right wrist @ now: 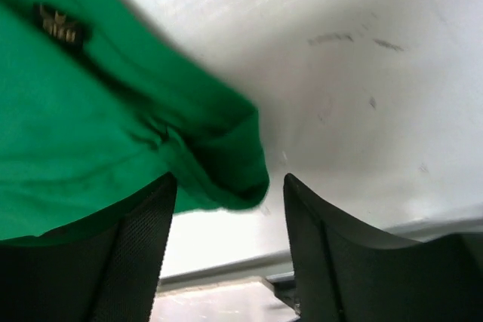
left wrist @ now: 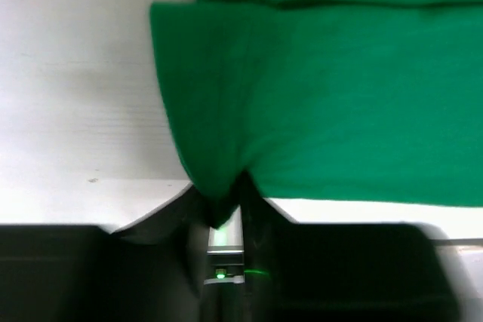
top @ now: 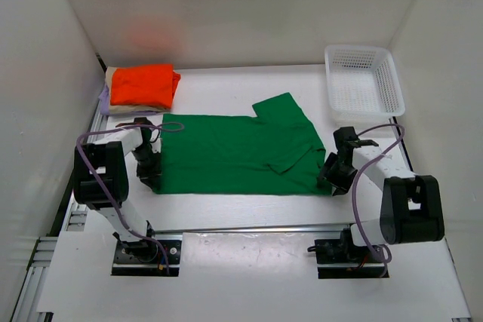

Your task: Fold and stack the t-shirts

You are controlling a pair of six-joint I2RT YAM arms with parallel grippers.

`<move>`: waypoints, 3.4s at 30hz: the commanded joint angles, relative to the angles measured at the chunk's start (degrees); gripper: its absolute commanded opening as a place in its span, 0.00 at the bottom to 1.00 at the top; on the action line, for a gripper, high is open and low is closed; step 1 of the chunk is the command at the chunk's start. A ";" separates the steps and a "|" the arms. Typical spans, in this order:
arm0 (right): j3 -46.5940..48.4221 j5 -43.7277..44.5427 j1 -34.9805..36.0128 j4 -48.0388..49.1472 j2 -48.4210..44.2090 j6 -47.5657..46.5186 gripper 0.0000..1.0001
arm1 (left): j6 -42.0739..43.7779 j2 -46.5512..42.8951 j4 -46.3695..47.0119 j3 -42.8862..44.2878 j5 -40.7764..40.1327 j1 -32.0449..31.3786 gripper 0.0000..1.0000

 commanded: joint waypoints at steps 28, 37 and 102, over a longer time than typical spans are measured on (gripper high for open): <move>-12.82 3.02 3.54 -8.53 -21.14 22.33 0.00 | 0.36 -19.04 -3.18 -13.25 -24.48 5.06 0.50; -15.63 1.79 3.54 -6.50 -18.93 19.96 0.02 | 0.36 -12.44 -3.97 17.06 -27.85 -22.40 0.62; -18.80 2.93 3.02 -7.19 -25.88 18.72 0.02 | 0.36 18.61 6.32 44.52 -21.77 -56.37 0.48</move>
